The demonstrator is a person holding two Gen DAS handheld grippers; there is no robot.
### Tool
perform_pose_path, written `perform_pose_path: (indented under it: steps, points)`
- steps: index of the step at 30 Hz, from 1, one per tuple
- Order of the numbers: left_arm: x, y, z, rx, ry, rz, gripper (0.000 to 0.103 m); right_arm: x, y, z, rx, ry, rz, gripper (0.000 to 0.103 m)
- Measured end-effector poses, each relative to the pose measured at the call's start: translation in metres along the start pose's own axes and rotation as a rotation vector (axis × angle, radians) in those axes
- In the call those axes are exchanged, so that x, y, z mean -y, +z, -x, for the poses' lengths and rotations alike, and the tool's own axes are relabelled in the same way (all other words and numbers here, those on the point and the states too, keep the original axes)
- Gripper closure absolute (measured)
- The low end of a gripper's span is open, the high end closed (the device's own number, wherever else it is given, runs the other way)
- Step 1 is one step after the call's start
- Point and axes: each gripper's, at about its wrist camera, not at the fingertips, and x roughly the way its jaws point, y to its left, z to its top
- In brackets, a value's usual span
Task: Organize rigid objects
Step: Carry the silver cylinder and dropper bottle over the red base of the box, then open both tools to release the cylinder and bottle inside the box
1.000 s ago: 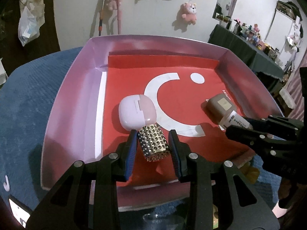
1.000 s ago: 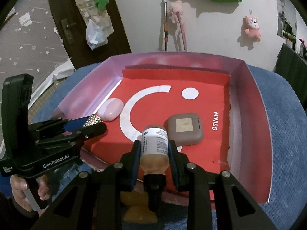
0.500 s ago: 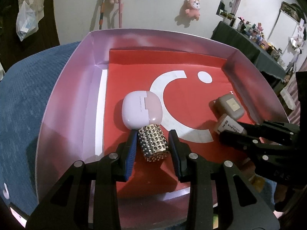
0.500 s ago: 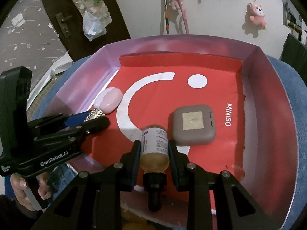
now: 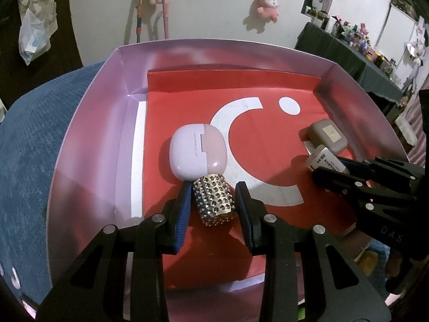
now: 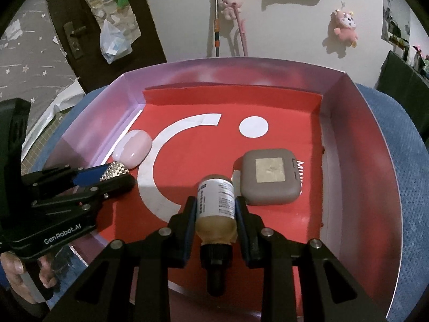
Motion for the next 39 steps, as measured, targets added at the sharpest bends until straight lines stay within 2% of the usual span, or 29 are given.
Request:
perform_pose_path:
  steps: [28, 30, 33, 34, 35, 36, 39]
  points:
    - [-0.001, -0.001, 0.002, 0.019, -0.003, 0.007, 0.071, 0.001, -0.001, 0.005, 0.018, 0.022, -0.016, 0.072]
    - [0.001, -0.002, 0.004, 0.025, 0.004, 0.003, 0.071, 0.000, -0.001, 0.008, 0.027, 0.019, -0.013, 0.069]
    - [0.001, -0.004, 0.005, 0.031, 0.009, 0.004, 0.071, -0.001, -0.002, 0.013, 0.042, 0.016, -0.010, 0.057]
    - [0.001, -0.005, 0.006, 0.032, 0.006, 0.008, 0.070, -0.002, -0.003, 0.014, 0.045, 0.014, -0.008, 0.057]
    - [0.000, -0.005, 0.006, 0.032, 0.004, 0.011, 0.059, -0.002, -0.003, 0.016, 0.049, 0.015, -0.007, 0.057]
    - [0.000, -0.006, 0.007, 0.034, 0.000, 0.014, 0.043, -0.002, -0.004, 0.017, 0.052, 0.018, -0.007, 0.057]
    - [0.002, -0.007, 0.013, 0.055, -0.022, 0.012, 0.040, -0.003, -0.006, 0.022, 0.061, 0.025, -0.008, 0.057]
